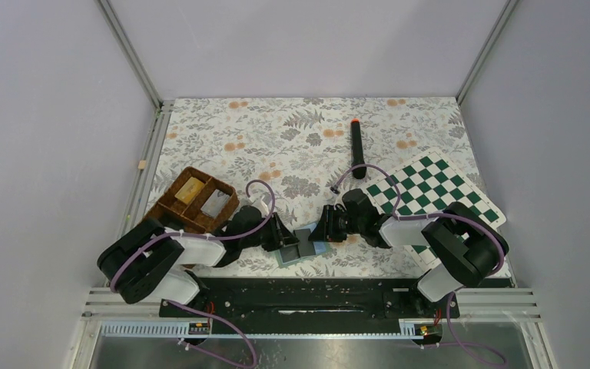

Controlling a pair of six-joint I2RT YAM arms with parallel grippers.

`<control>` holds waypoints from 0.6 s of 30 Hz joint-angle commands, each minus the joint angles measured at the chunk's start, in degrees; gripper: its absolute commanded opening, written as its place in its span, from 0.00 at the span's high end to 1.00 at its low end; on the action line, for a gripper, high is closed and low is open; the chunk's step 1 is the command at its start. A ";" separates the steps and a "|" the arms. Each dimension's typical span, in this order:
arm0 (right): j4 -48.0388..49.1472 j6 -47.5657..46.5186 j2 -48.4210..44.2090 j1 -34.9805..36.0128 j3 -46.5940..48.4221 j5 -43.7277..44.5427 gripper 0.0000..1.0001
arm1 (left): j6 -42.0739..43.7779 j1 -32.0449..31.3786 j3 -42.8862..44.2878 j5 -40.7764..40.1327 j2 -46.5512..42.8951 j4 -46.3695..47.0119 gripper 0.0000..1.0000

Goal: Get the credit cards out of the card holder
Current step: Remove the credit card from the card holder.

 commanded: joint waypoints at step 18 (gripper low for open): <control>-0.49 -0.17 0.76 -0.39 -0.93 2.61 0.68 | -1.22 -1.04 -1.92 -1.65 0.71 5.32 0.91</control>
